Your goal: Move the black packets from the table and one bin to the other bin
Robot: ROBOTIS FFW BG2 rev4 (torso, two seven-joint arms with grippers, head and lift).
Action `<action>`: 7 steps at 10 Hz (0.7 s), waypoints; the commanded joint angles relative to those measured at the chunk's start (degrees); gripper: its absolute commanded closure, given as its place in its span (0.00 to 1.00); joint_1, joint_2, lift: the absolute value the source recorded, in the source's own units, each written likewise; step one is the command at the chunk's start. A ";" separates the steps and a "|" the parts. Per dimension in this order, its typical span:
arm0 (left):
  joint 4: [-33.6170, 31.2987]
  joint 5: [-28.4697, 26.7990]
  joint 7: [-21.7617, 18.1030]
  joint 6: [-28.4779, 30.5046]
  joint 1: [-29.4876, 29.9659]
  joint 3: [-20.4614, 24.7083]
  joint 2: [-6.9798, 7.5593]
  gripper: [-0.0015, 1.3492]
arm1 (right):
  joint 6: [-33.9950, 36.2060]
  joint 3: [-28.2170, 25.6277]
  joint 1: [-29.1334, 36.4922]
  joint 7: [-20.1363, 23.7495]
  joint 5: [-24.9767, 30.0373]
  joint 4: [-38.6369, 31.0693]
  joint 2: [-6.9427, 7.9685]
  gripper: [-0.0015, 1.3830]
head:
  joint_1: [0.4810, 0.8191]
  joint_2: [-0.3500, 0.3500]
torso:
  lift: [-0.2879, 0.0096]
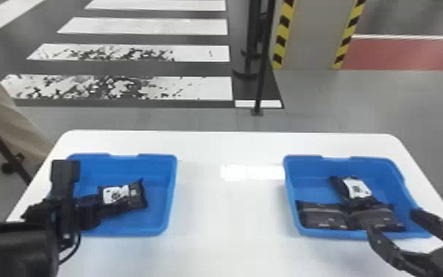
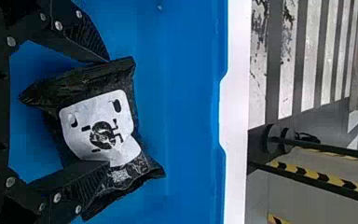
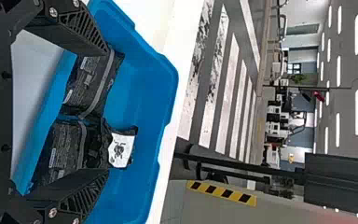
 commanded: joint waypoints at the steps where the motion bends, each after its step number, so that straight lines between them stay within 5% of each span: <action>1: 0.91 -1.97 0.06 0.23 -0.34 -0.04 0.14 0.69 | -0.24 0.00 -0.09 0.09 -0.10 0.15 0.09 0.10 | 0.63 0.49 | 0.60; 2: 0.77 -1.85 0.15 -1.04 0.22 0.65 -0.38 0.91 | -0.24 -0.12 -0.09 0.17 -0.44 0.44 0.00 0.10 | 0.63 0.50 | 0.60; 4: 0.06 0.09 0.15 -2.86 0.79 0.19 -0.47 0.89 | -0.38 -0.23 -0.09 0.44 -0.78 0.72 0.00 0.10 | 0.63 0.51 | 0.60; 7: -12.03 10.26 0.41 -0.47 6.41 0.08 -1.61 0.89 | -0.52 -0.12 -0.09 0.44 -0.67 0.72 0.00 0.10 | 0.63 0.46 | 0.60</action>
